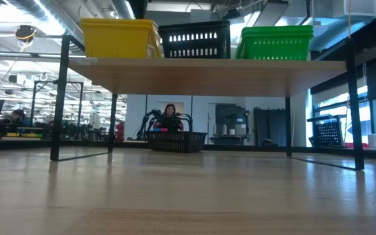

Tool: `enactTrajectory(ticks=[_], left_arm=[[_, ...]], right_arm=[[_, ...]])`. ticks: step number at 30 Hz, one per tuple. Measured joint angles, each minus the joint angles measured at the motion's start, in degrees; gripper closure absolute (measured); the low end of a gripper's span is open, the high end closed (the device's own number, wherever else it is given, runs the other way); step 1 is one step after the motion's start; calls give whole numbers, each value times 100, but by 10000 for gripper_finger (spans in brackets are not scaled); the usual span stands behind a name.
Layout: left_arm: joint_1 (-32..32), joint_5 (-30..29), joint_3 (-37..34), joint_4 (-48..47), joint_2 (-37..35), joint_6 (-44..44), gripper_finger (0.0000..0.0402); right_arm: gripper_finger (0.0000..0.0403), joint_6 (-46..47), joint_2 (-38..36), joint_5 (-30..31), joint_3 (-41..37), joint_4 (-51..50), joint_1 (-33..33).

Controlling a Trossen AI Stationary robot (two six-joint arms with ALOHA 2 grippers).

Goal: Stack baskets on shelf by color
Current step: Stack the yellow bin on the stacked yellow bins on the shelf, then stack the black bin on the stacked black bins on the shelf

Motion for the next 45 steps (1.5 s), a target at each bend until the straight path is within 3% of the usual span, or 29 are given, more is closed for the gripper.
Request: enactTrajectory(ticks=[37, 45], left_arm=[[127, 473, 0, -77, 410, 127, 401], [280, -45, 0, -71, 196, 167, 401]], right_arm=[[264, 4, -2, 0, 0, 89, 0], [264, 470, -156, 595, 0, 189, -154]])
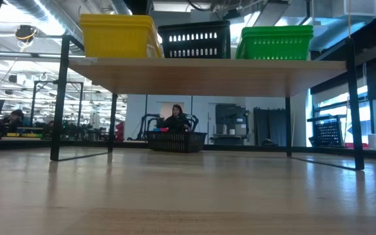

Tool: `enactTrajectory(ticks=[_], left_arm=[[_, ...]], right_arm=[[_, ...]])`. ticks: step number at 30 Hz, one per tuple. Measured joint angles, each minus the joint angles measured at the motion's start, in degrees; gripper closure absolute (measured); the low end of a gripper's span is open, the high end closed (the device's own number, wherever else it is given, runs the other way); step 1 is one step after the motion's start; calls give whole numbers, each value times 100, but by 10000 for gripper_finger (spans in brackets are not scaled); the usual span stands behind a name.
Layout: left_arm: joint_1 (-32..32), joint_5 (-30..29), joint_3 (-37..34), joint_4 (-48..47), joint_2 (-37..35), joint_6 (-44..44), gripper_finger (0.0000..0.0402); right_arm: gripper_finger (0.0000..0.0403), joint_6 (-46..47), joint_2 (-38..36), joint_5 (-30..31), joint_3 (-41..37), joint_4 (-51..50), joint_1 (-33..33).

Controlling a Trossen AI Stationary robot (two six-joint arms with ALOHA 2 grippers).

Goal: Stack baskets on shelf by color
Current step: Stack the black bin on the stacked black bins on the shelf

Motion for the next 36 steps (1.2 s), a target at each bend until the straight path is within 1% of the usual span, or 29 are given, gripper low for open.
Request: enactTrajectory(ticks=[3, 5, 10, 15, 18, 21, 26, 32, 36], left_arm=[[204, 30, 0, 21, -281, -16, 401], [312, 30, 2, 79, -420, -63, 401], [574, 41, 2, 118, -677, -156, 401], [782, 43, 2, 244, -787, -88, 401], [906, 52, 0, 320, -773, -9, 401], [1045, 45, 2, 402, -786, 27, 401], [1200, 45, 1, 585, -782, -139, 401], [1375, 46, 2, 664, -782, -524, 401], [1456, 43, 2, 667, -780, -653, 401]], right_arm=[[264, -195, -133, -12, 5, 317, -340], [264, -356, -208, -224, 7, 492, -689], [264, -218, -319, -1559, 9, 626, -1958], [264, 419, -203, -3066, 7, 571, -3362], [264, 637, -55, -3587, 7, 561, -4018], [264, 724, 115, -4214, 7, 571, -4521], [264, 531, 556, -5070, 7, 602, -5114], [264, 132, 1365, -5731, 7, 872, -5532], [264, -111, 1980, -6203, 7, 1236, -5748]])
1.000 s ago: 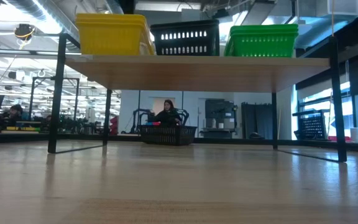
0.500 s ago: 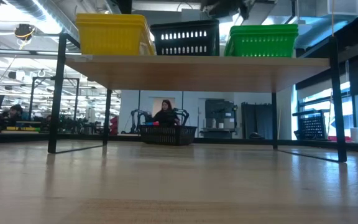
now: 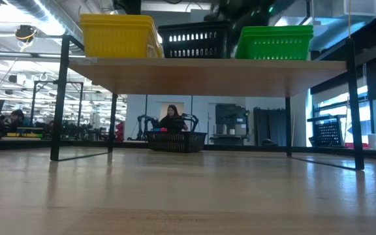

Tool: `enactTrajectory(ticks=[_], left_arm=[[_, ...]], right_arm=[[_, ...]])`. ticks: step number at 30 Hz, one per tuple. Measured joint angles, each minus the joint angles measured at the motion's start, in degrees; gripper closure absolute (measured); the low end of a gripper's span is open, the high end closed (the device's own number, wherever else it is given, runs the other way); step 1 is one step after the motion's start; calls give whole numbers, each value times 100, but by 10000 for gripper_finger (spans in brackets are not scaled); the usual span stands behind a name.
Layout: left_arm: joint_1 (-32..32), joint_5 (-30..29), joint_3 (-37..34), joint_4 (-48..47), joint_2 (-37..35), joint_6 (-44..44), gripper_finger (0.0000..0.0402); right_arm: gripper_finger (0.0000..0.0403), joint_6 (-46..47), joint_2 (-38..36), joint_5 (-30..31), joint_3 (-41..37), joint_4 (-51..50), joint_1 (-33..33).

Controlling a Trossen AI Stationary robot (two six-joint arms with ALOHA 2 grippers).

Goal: Stack baskets on shelf by color
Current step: Stack the black bin on the stacked black bins on the shelf

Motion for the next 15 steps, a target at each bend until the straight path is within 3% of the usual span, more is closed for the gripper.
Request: enactTrajectory(ticks=[6, 10, 15], left_arm=[[4, -53, 0, 1, 0, -302, 402], [6, -66, 0, 2, 0, -301, 401], [41, -71, -1, 37, 0, -299, 401]], right_arm=[[264, -65, 752, -998, 0, 531, -237], [264, -232, 1104, -906, 0, 730, -287], [264, -845, 1363, -217, -2, 677, -287]])
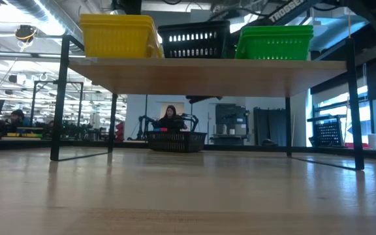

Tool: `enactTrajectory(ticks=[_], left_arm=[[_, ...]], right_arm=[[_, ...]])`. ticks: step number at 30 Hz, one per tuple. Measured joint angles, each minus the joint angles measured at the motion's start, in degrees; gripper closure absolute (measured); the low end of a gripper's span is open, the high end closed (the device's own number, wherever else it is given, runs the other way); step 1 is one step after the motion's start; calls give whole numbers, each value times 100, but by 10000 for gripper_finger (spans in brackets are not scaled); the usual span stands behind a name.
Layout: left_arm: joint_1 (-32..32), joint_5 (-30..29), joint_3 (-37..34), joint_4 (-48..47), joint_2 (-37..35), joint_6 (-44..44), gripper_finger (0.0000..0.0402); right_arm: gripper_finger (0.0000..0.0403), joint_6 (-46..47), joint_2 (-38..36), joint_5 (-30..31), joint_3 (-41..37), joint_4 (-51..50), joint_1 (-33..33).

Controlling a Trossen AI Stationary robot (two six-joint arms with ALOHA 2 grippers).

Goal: Stack baskets on shelf by color
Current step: Stack the black bin on the stacked black bins on the shelf

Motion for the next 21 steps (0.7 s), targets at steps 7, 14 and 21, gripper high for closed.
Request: enactTrajectory(ticks=[7, 14, 21], left_arm=[[1, -124, 1, 94, 2, -2, 401], [-1, -130, 1, 194, 2, -160, 401], [-1, -128, 0, 212, 2, -290, 401]], right_arm=[[264, -930, 161, 204, 0, -93, -6], [264, -1527, 462, 180, -2, -56, -81], [264, -1648, 556, 388, -2, -103, -149]])
